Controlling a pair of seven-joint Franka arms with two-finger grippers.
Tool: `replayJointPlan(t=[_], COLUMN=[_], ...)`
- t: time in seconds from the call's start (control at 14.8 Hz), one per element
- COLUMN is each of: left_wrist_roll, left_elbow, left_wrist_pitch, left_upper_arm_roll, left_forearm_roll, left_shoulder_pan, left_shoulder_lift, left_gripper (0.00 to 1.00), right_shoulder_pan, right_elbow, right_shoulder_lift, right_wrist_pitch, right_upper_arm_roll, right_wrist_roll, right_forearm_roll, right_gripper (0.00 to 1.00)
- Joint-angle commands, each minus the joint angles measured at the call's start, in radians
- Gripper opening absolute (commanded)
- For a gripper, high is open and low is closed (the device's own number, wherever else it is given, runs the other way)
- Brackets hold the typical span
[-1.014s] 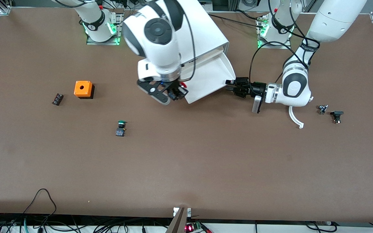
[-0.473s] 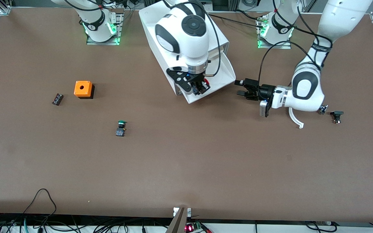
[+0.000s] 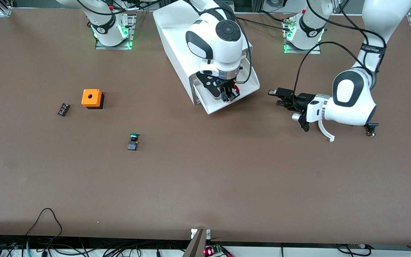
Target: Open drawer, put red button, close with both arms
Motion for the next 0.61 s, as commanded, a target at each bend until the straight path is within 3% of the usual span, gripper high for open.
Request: replayJointPlan(t=[0.0, 0.14, 0.34, 0.54], left_wrist_roll=[-0.165, -0.278, -0.443, -0.553], left_elbow=[0.069, 0.145, 0.292, 0.398], left_wrist_pitch=[-0.046, -0.107, -0.234, -0.310], left_upper_arm_roll=[-0.012, -0.016, -0.019, -0.020], left_forearm_roll=[0.148, 0.248, 0.385, 0.520], left_shoulder_pan=[0.002, 0.000, -0.011, -0.021], left_shoulder_lift=[-0.034, -0.035, -0.034, -0.035], left_gripper=[1.00, 1.00, 1.00, 1.00], right_shoulder_pan=[0.014, 0.011, -0.017, -0.100], right_elbow=[0.035, 0.063, 0.127, 0.144], right_shoulder_lift=[0.018, 0.018, 0.016, 0.006], right_wrist_pitch=[0.010, 0.008, -0.006, -0.044], right_upper_arm_roll=[-0.012, -0.012, -0.020, -0.006], right_wrist_roll=[0.044, 0.045, 0.020, -0.154], right_forearm_roll=[-0.016, -0.016, -0.013, 0.030], right_gripper=[0.51, 1.00, 1.00, 1.00])
